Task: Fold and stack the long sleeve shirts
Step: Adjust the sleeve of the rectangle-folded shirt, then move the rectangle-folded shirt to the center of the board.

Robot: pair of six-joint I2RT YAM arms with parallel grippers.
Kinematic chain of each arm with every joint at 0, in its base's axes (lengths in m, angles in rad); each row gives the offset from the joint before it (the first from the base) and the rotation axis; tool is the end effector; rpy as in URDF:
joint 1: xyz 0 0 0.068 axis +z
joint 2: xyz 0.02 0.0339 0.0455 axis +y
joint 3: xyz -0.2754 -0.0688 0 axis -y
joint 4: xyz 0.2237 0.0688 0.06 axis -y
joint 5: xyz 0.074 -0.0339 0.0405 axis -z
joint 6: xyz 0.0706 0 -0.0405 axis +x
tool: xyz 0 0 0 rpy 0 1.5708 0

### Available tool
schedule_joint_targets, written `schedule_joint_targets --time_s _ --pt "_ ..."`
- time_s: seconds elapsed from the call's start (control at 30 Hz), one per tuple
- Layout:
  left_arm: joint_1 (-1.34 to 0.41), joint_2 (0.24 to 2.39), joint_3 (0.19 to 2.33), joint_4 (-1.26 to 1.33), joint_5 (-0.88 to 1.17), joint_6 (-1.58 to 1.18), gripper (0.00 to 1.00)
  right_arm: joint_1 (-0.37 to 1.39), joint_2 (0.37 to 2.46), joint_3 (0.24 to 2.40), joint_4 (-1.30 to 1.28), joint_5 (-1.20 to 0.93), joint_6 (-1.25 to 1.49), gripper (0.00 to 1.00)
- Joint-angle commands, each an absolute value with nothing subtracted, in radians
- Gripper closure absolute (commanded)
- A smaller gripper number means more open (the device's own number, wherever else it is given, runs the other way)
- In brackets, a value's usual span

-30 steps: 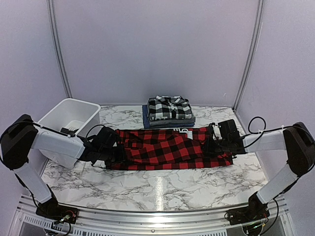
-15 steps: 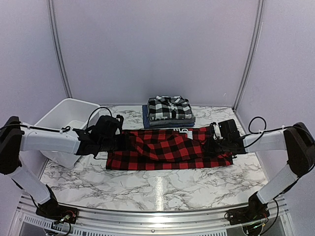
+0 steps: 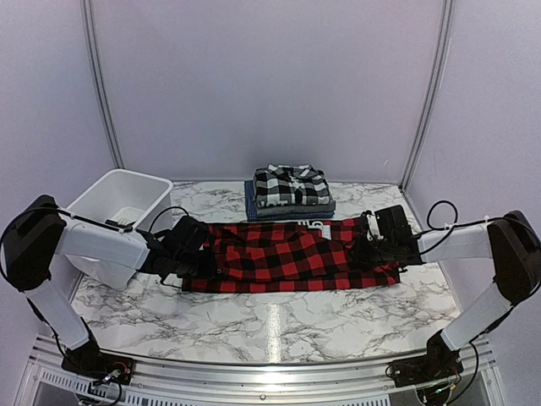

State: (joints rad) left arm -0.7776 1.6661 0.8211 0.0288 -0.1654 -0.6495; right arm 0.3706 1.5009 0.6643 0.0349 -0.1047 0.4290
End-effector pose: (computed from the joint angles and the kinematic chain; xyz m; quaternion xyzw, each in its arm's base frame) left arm 0.2490 -0.2288 0.1555 0.0289 0.9265 -0.1822 0.3278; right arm 0.2728 0.1139 0.1587 0.0074 0.9259 0.1905 0.3262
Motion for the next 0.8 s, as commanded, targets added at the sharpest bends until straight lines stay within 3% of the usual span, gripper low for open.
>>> schedule_joint_targets --time_s 0.0,0.13,0.27,0.57,0.77 --pt "-0.77 1.565 0.824 -0.09 -0.223 -0.654 0.69 0.387 1.452 0.719 0.006 -0.12 0.411 0.82" --pt "-0.767 1.491 0.823 -0.132 -0.245 -0.633 0.61 0.461 1.484 0.778 0.007 -0.116 0.427 0.81" --pt "-0.767 1.49 0.878 -0.118 -0.18 -0.576 0.61 0.523 1.583 0.858 0.032 -0.126 0.451 0.81" --pt "-0.738 1.802 1.131 -0.095 -0.028 -0.335 0.8 0.538 1.791 0.964 0.097 -0.105 0.502 0.84" --pt "-0.721 1.935 1.171 -0.123 -0.012 -0.279 0.88 0.5 1.848 0.951 0.111 -0.057 0.542 0.84"
